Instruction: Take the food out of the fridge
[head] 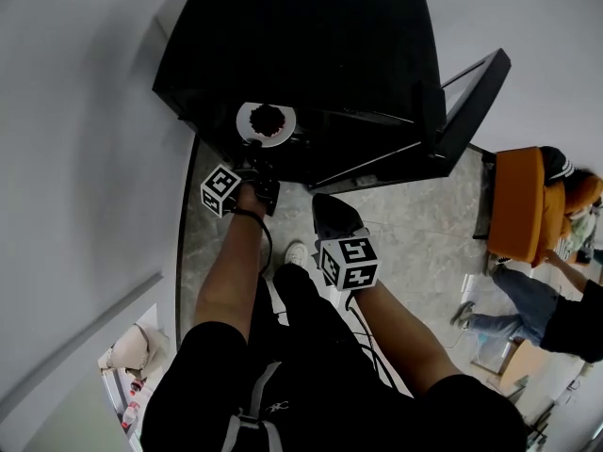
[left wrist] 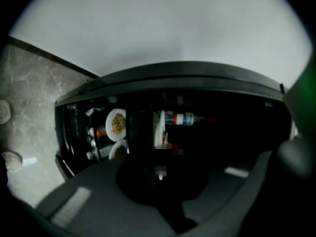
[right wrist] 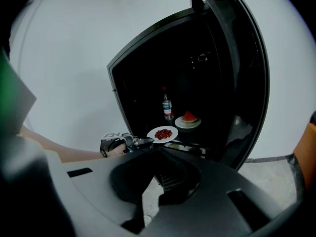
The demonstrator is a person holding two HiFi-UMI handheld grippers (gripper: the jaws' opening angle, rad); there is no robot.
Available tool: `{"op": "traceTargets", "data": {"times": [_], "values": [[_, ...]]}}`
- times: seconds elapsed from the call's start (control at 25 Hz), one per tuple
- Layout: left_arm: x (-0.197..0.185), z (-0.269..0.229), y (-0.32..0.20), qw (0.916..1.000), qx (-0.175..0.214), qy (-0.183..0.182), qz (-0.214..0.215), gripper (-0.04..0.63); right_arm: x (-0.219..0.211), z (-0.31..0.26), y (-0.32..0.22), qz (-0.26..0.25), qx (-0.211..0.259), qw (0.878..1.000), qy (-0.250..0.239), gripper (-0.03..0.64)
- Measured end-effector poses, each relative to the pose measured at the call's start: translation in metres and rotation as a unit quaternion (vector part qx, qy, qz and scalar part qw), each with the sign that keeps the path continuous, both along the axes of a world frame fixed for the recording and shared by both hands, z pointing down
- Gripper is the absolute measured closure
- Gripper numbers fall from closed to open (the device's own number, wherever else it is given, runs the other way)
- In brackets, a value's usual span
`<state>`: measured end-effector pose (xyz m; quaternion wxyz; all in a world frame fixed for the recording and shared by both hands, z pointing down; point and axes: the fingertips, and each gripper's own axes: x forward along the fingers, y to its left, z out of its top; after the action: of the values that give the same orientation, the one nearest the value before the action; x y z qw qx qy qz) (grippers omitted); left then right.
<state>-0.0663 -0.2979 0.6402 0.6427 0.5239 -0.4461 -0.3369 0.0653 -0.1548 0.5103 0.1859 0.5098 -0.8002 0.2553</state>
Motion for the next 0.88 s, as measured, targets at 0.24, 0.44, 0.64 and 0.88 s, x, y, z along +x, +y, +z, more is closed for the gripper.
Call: {"op": "traceTargets", "data": {"times": [0.24, 0.44, 0.64, 0.88], "values": [[-0.002, -0.013, 0.023, 0.9998, 0.015, 0.01, 0.008, 0.592, -0.005, -0.009, 0.0, 0.0, 0.007, 1.0, -0.008, 0.624], [-0.003, -0.034, 0.046, 0.9992, 0.027, 0.021, 0.019, 0.592, -0.01, -0.022, -0.001, -0.002, 0.018, 1.0, -0.014, 0.624], [-0.01, -0.07, 0.078, 0.9986, 0.036, 0.026, 0.03, 0.592, -0.018, -0.038, 0.0, -0.004, 0.031, 0.999, -0.022, 0.624], [-0.023, -0.117, 0.116, 0.9984, 0.031, 0.017, 0.043, 0.592, -0.023, -0.056, -0.008, -0.001, 0.046, 0.998, -0.035, 0.624]]}}
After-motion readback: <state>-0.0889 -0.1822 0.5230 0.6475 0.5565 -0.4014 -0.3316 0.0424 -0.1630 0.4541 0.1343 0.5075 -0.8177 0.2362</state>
